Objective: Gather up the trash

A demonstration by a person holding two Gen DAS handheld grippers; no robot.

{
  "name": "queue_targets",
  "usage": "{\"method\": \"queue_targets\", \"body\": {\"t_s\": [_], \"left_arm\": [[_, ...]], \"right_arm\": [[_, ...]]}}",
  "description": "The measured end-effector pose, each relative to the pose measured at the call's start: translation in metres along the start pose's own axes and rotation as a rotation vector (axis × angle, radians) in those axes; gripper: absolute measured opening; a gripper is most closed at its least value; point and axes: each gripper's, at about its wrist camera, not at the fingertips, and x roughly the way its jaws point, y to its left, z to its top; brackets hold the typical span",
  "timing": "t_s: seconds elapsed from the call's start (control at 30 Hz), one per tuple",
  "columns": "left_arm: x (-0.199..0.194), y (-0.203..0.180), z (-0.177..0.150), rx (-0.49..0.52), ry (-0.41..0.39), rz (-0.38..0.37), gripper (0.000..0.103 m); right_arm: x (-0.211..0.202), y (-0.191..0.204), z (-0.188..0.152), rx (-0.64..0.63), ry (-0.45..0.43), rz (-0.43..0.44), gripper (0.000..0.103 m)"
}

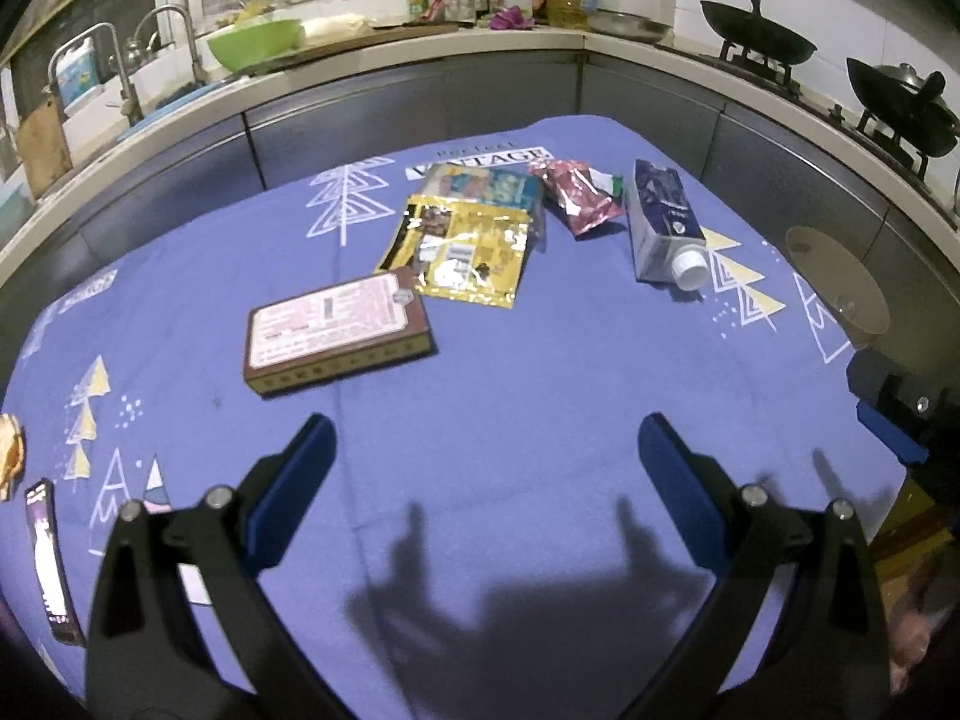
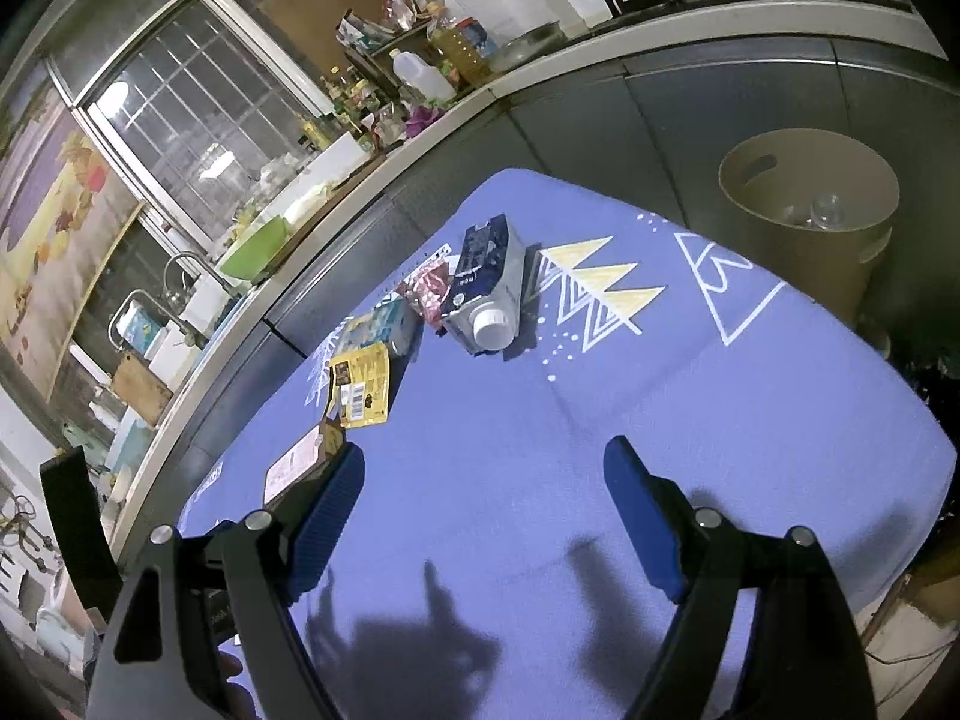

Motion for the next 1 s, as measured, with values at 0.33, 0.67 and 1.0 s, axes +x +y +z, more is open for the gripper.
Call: {"method": "queue_targets", "body": {"t_s": [0.33,0.67,1.0], "left_arm": [[-0.005,-0.004,-0.002,0.018,-0.029,0.003,0.097],[-0.008,-0.002,0.0,0.009,-0.051,0.016,0.097],[-0.01,-0.001,0.0,0.004,-0.064,0.055,0.097]], "right_arm": [[0.0,-0.003,0.0,0.011,-0.002,0.002,0.078],[-0.001,-0.001,-0.001,-0.007,-0.009,0.004,0.078],[0.002,0.006,-0.003,-0.02,0.005,0.007,0.078]]}}
